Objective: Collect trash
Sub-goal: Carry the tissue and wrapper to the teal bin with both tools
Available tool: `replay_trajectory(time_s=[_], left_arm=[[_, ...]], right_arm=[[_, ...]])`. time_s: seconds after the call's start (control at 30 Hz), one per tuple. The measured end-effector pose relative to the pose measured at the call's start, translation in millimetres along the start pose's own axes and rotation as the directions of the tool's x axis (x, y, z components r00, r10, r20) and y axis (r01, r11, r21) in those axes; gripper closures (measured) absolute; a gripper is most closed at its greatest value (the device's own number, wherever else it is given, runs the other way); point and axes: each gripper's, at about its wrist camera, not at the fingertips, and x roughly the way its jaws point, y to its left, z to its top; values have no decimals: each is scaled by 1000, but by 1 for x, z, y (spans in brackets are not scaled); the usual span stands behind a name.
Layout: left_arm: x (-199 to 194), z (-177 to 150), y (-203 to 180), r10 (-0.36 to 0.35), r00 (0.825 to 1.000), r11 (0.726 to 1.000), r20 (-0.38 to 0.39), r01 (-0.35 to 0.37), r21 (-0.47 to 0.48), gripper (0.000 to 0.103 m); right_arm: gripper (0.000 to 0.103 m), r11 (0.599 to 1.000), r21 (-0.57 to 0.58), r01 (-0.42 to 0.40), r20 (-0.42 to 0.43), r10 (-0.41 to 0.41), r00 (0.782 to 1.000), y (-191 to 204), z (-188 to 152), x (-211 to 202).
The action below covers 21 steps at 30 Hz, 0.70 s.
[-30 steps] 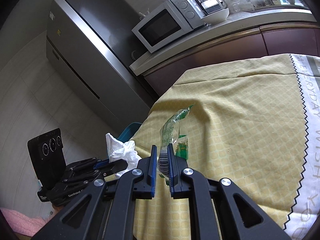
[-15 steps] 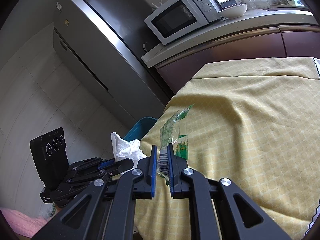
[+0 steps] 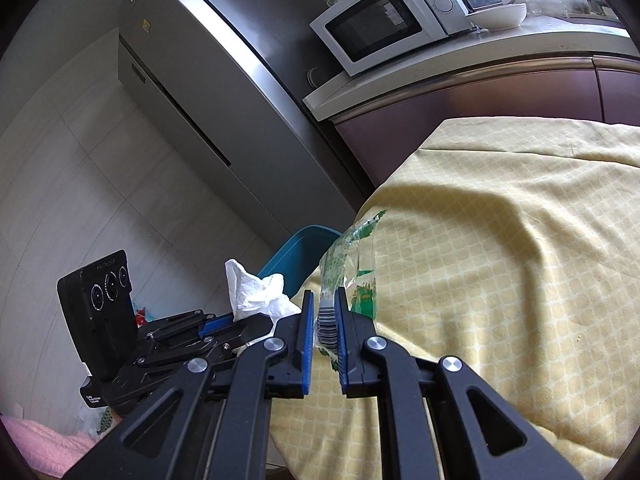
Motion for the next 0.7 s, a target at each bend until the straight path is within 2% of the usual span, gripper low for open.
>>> replay_trajectory(time_s=[0.7], left_arm=[[-17, 0, 42, 77, 997, 996, 28, -75, -56, 88]], right_arm=[[94, 998, -50, -30, -54, 28, 998, 27, 8, 42]])
